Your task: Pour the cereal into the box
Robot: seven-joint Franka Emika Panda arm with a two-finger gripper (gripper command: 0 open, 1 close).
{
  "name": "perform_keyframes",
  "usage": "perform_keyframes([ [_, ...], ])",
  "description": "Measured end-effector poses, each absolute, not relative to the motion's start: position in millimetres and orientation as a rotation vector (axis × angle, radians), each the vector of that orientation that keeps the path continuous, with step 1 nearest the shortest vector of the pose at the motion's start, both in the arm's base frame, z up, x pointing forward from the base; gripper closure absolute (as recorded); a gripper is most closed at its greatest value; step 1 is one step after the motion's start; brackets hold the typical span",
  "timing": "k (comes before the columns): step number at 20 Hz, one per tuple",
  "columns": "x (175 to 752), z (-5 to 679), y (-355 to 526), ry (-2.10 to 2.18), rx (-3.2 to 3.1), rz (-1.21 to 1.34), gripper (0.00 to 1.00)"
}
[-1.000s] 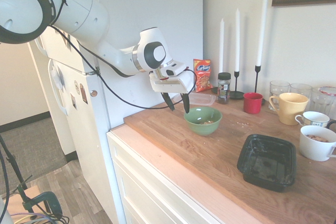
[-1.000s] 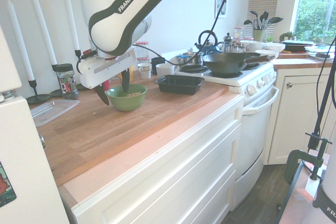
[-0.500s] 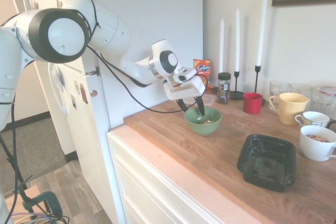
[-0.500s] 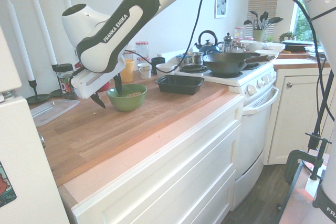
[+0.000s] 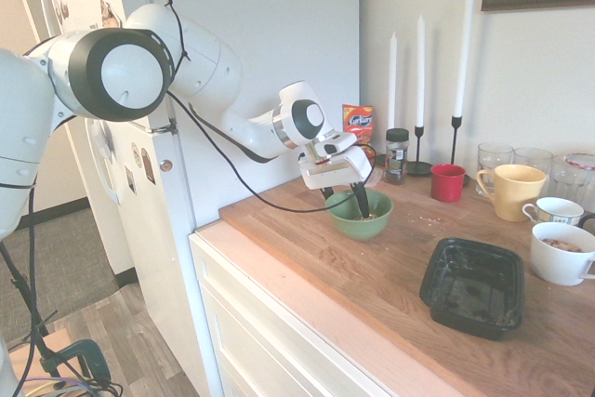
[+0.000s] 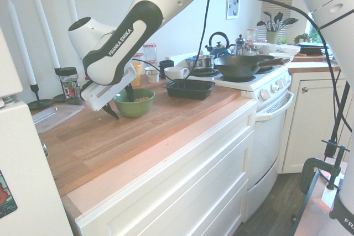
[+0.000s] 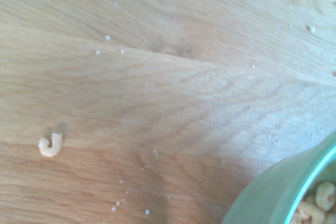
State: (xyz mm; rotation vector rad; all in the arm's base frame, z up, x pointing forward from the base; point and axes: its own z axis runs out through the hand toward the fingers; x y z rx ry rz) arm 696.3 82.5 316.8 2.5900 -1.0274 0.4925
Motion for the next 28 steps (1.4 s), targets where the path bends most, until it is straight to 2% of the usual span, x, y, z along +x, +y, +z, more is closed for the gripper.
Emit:
perform_keyframes([
  [21,693.0,312.5,86.1,-1.040,2.579,0.480,1.00],
  [28,686.0,332.4,78.8,-1.096,2.593,0.484,1.00],
])
